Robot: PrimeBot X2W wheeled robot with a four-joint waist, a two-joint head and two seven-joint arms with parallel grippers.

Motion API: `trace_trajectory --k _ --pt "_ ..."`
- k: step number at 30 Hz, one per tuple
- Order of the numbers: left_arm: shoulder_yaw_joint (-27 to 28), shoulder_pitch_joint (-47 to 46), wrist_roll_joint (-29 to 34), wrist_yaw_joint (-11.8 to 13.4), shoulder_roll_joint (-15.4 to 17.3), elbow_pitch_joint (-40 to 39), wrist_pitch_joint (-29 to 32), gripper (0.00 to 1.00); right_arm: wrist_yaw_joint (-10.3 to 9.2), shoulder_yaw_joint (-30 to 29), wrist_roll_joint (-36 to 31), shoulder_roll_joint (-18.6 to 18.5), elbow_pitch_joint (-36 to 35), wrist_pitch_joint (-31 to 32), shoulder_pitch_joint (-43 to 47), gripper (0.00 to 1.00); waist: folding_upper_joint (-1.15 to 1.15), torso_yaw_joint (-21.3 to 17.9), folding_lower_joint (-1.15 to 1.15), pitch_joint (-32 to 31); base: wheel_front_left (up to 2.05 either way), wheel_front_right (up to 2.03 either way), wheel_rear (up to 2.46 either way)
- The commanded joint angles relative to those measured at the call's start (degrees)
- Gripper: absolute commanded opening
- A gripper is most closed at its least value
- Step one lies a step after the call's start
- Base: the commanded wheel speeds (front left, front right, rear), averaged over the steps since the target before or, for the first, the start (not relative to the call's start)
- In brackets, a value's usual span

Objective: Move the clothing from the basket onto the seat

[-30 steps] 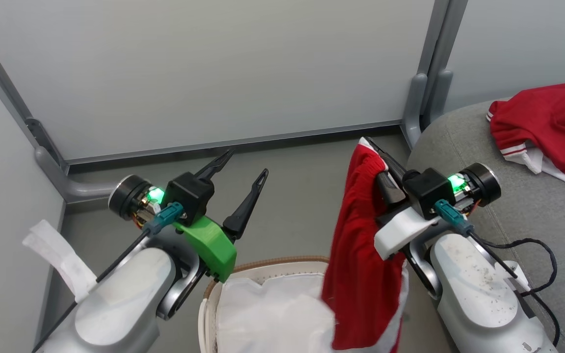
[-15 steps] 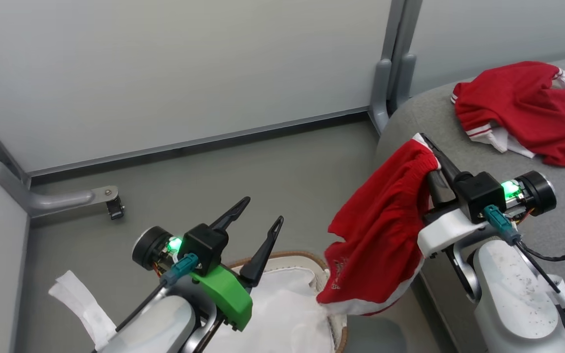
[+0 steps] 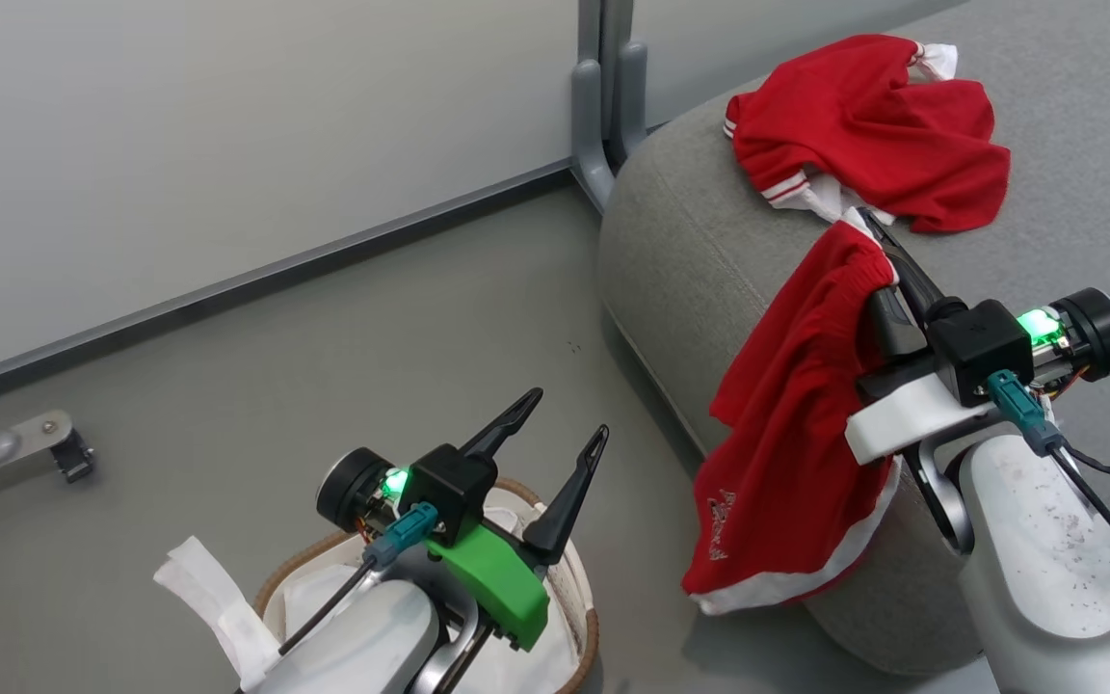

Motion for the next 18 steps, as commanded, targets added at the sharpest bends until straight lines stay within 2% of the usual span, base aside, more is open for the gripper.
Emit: trace_trajectory --k 1,9,18 --pt "0.2 -1.1 0.4 -0.3 -0.1 0.5 -0.4 1.00 -0.08 -0.1 -0.1 0.1 -0.4 -0.3 -0.4 0.00 0.00 -4.3 0.00 3.5 0.00 0.00 0.00" --pt "-0.2 -2.4 1.5 -1.1 -2.0 2.4 -0.8 1.00 -0.08 -1.0 0.4 -0.2 -0.8 -0.3 -0.2 0.00 0.00 -6.6 0.00 5.9 0.00 0.00 0.00" --pt "-0.2 -3.7 2.4 -2.0 -2.5 2.7 -1.0 1.00 -0.08 -0.8 0.7 -0.3 0.6 0.4 -2.7 0.00 0.00 -5.5 0.00 8.4 0.00 0.00 0.00"
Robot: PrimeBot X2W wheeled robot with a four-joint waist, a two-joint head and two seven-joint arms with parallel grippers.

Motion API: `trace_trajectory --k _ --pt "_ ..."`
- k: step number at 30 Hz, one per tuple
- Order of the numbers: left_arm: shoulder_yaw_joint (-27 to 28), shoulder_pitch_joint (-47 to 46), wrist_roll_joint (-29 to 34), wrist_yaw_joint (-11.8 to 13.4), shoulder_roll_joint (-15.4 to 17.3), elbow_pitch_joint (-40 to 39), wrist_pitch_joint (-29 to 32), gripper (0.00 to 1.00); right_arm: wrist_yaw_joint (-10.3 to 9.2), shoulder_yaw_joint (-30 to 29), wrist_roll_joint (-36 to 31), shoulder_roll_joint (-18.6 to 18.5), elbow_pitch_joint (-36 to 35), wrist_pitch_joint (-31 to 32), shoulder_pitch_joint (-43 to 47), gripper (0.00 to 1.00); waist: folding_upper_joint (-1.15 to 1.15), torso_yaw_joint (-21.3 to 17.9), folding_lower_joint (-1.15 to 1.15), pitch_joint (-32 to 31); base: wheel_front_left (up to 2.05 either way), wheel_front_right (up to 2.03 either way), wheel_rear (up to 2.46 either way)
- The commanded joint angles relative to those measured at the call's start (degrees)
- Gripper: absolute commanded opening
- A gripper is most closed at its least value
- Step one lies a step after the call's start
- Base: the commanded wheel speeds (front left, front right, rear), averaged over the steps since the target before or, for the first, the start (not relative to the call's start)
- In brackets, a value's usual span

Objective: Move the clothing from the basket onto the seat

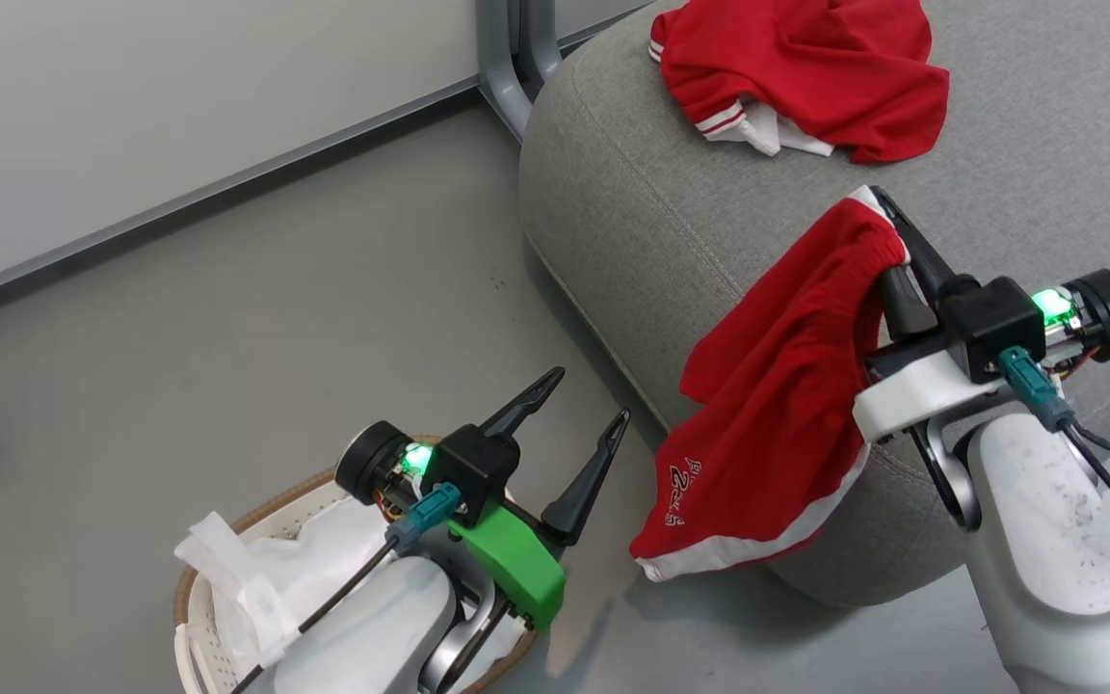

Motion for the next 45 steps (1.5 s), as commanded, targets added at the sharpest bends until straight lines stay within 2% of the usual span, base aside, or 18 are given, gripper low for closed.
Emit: trace_trajectory --k 1,6,9,15,21,26,29,34,45 --pt "0.1 -0.9 0.6 -0.3 -0.1 -0.1 -0.4 1.00 -0.08 0.2 0.6 -0.3 0.3 0.2 -2.1 0.00 0.00 0.8 0.00 1.0 0.00 0.00 0.00" --pt "-0.5 -1.3 1.3 -0.4 -0.1 -0.8 -0.4 1.00 -0.08 -2.7 0.5 -1.8 1.0 3.2 -10.0 0.00 0.00 2.6 0.00 2.6 0.00 0.00 0.00" --pt "-1.0 -1.5 1.6 -0.2 0.1 -1.4 -0.3 1.00 -0.08 -3.7 0.9 -4.2 1.9 5.9 -16.2 0.00 0.00 4.0 0.00 3.7 0.00 0.00 0.00" --pt "-1.1 -2.4 2.8 0.6 1.1 -3.1 -0.1 1.00 -0.08 -3.1 1.2 -11.9 3.6 12.7 -31.3 0.00 0.00 6.9 0.00 7.3 0.00 0.00 0.00" --pt "-1.5 -4.1 4.6 1.4 2.2 -6.3 0.5 1.00 -0.08 -5.6 2.9 -20.4 7.5 19.6 -45.7 0.00 0.00 10.7 0.00 13.0 0.00 0.00 0.00" --pt "-1.9 -6.2 6.3 2.0 3.3 -9.0 1.4 1.00 -0.08 -7.1 1.0 -27.7 11.7 21.2 -53.6 0.00 0.00 13.9 0.00 18.0 0.00 0.00 0.00" --pt "-1.9 -7.3 7.1 2.2 3.8 -10.3 1.8 1.00 -0.07 -9.2 0.7 -30.2 16.0 20.8 -55.4 0.00 0.00 15.7 0.00 20.9 0.00 0.00 0.00" --pt "-1.8 -8.2 7.7 2.8 4.8 -12.1 2.5 1.00 -0.08 -13.0 0.0 -30.1 21.0 18.6 -54.2 0.00 0.00 16.5 0.00 24.7 0.00 0.00 0.00" --pt "-1.5 -9.2 7.8 3.7 6.1 -13.6 3.5 1.00 -0.08 -22.2 -5.2 -21.1 30.9 13.9 -43.6 0.00 0.00 15.8 0.00 28.1 0.00 0.00 0.00"
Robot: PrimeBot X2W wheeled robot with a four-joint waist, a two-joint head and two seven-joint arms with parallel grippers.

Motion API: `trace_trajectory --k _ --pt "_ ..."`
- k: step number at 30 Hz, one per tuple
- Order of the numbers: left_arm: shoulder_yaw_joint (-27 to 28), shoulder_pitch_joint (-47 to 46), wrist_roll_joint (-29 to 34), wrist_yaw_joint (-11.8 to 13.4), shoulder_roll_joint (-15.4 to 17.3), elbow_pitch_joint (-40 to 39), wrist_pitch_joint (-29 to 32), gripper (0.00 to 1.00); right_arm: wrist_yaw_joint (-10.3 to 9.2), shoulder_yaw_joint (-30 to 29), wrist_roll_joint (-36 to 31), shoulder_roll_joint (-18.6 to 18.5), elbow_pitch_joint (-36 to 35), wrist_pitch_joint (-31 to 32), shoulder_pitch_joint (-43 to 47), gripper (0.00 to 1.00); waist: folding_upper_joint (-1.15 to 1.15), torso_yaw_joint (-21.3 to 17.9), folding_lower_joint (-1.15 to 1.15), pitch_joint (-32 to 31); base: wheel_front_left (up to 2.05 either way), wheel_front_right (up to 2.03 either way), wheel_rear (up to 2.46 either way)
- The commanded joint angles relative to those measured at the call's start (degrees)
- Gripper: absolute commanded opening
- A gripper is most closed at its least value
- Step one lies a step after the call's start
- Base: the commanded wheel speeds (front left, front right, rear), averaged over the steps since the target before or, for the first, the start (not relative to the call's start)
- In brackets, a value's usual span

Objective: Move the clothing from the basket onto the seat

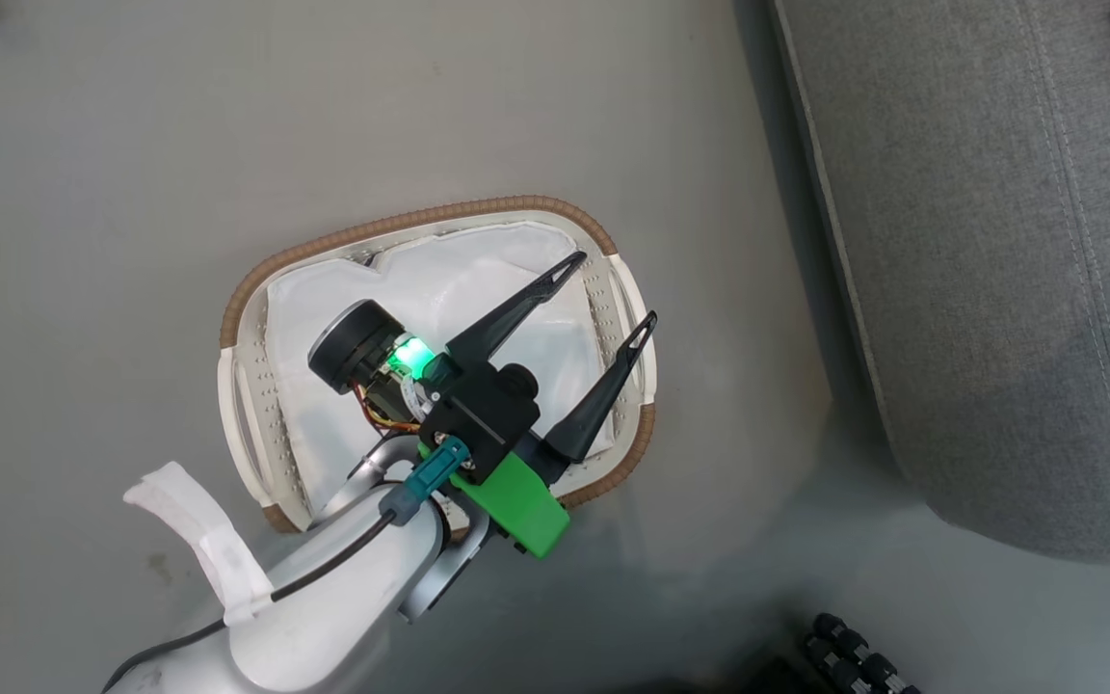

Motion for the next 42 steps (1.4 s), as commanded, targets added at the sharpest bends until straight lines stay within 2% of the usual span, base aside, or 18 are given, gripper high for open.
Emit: trace_trajectory --k 1,2,3,5,6,15,24,32,42 --pt "0.3 -0.8 0.2 0.3 0.5 -0.1 0.0 1.00 -0.08 -0.7 -0.6 0.5 0.7 -0.7 1.4 0.02 0.00 0.0 -0.01 0.6 0.00 0.00 0.00" --pt "0.3 -0.8 0.1 0.3 0.8 -0.2 0.1 1.00 -0.08 -1.4 -1.0 1.3 1.4 -1.4 2.2 0.21 0.00 -0.1 -0.01 0.6 0.00 0.00 0.00" --pt "0.3 -0.8 0.0 0.4 0.9 -0.2 0.2 1.00 -0.08 -1.8 -1.3 1.7 1.9 -1.9 2.8 0.31 0.00 -0.2 -0.01 0.6 0.00 0.00 0.00" --pt "0.5 -0.8 -0.2 0.6 1.3 -0.3 0.4 1.00 -0.08 -2.5 -1.9 2.9 3.1 -3.3 3.8 0.63 0.00 -0.5 -0.01 0.4 0.00 0.00 0.00" --pt "0.6 -0.8 -0.3 0.7 1.4 -0.3 0.5 1.00 -0.08 -2.6 -2.0 3.5 3.5 -3.9 4.1 1.00 0.00 -0.7 -0.01 0.3 0.00 0.00 0.00" --pt "1.0 0.3 -1.5 1.3 1.9 -0.7 0.3 1.00 -0.08 -2.2 -0.6 7.0 8.1 -8.2 6.4 1.00 0.00 -2.7 -0.01 -2.1 0.00 0.00 0.00" --pt "1.8 1.6 -3.2 1.9 1.0 1.4 -1.0 1.00 -0.08 1.7 1.9 8.4 10.1 -12.9 10.4 1.00 0.00 -3.2 -0.01 -5.8 0.00 0.00 0.00" --pt "4.0 4.0 -5.2 2.7 0.3 4.2 -2.9 1.00 -0.08 5.8 4.1 7.5 7.8 -14.2 15.9 1.00 0.00 -2.2 -0.01 -11.9 0.00 0.00 0.00" --pt "11.5 8.8 -8.4 3.9 -1.5 5.8 -3.9 1.00 -0.08 12.6 8.6 7.8 1.7 -13.4 18.3 1.00 0.00 0.8 -0.01 -20.5 0.00 0.00 0.00"
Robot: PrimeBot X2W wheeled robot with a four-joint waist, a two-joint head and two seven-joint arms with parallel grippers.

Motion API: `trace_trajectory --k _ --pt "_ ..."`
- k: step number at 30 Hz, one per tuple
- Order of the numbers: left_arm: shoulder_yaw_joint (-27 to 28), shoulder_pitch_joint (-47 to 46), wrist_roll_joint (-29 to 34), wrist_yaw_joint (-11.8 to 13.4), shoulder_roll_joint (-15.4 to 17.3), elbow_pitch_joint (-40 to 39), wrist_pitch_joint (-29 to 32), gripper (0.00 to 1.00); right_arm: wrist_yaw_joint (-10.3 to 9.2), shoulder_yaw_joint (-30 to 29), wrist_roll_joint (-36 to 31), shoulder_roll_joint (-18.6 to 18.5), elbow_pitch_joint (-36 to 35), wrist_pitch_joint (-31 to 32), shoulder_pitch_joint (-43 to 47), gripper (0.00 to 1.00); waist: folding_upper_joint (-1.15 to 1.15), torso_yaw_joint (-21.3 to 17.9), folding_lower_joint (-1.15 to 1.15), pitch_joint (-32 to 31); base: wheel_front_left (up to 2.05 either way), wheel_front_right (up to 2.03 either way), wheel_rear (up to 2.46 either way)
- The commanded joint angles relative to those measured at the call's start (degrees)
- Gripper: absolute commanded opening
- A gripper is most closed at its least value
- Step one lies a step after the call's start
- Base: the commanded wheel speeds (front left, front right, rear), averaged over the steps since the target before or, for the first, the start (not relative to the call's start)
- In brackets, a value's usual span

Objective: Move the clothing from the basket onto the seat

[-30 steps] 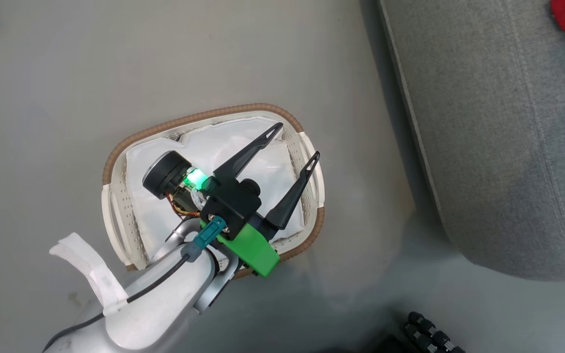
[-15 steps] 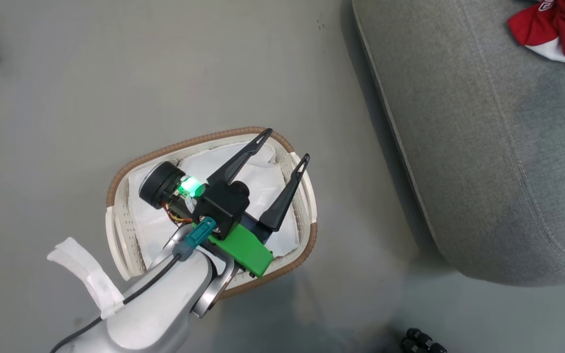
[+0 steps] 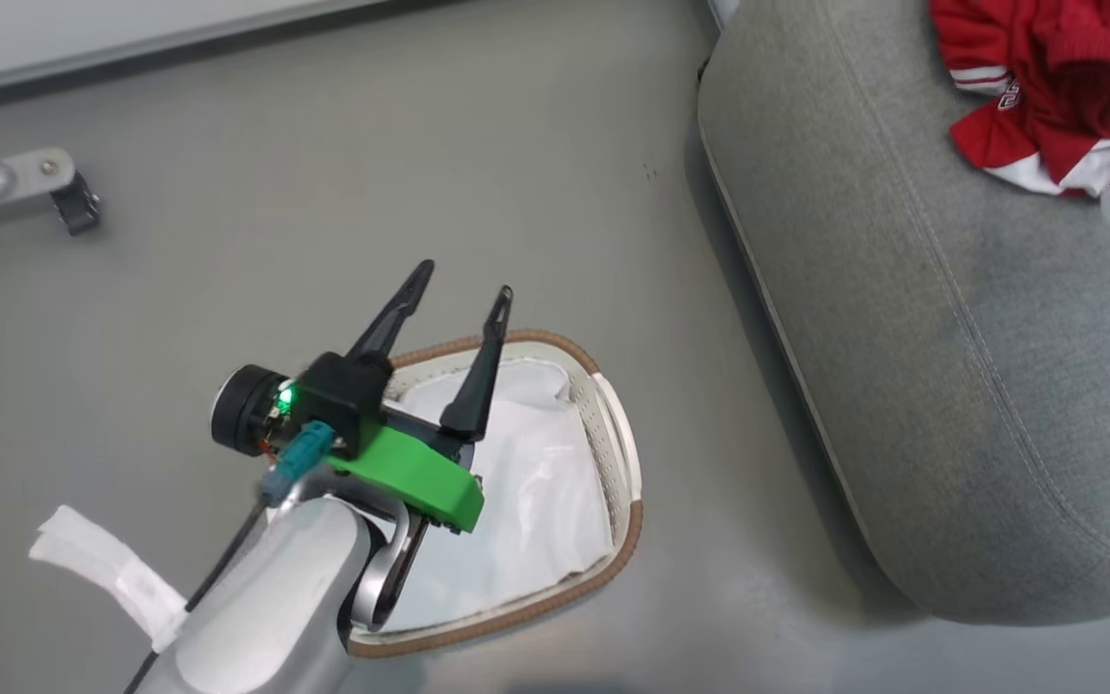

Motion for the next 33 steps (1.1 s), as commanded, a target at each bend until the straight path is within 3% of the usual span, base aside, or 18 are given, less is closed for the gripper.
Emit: trace_trajectory --k 1,11,17,27,33 --pt "1.7 1.8 -0.9 0.2 -0.7 -0.2 -0.3 1.00 -0.08 0.5 1.2 0.5 -0.6 0.4 1.7 1.00 0.00 2.5 0.00 -4.2 0.00 0.00 0.00" --pt "13.7 10.7 1.3 0.8 -2.3 -0.8 -0.3 1.00 -0.08 1.2 6.4 4.7 -5.3 0.2 9.7 1.00 0.00 7.7 0.00 -10.5 0.00 0.00 0.00" --pt "21.1 17.3 3.2 1.1 -3.4 -1.8 -0.3 1.00 -0.08 0.6 7.1 9.0 -9.7 -0.6 18.3 1.00 0.00 9.9 0.00 -13.5 0.00 0.00 0.00" --pt "30.0 27.5 5.5 -1.1 -5.5 -4.1 -0.3 1.00 -0.08 0.4 6.0 16.3 -19.3 -1.2 32.9 1.00 0.00 11.2 0.00 -16.7 0.00 0.00 0.00" --pt "33.5 32.1 6.3 -2.1 -7.0 -4.5 -0.3 1.00 -0.08 0.1 7.3 17.9 -28.1 -1.2 41.4 1.00 0.00 11.3 0.00 -18.0 0.00 0.00 0.00"
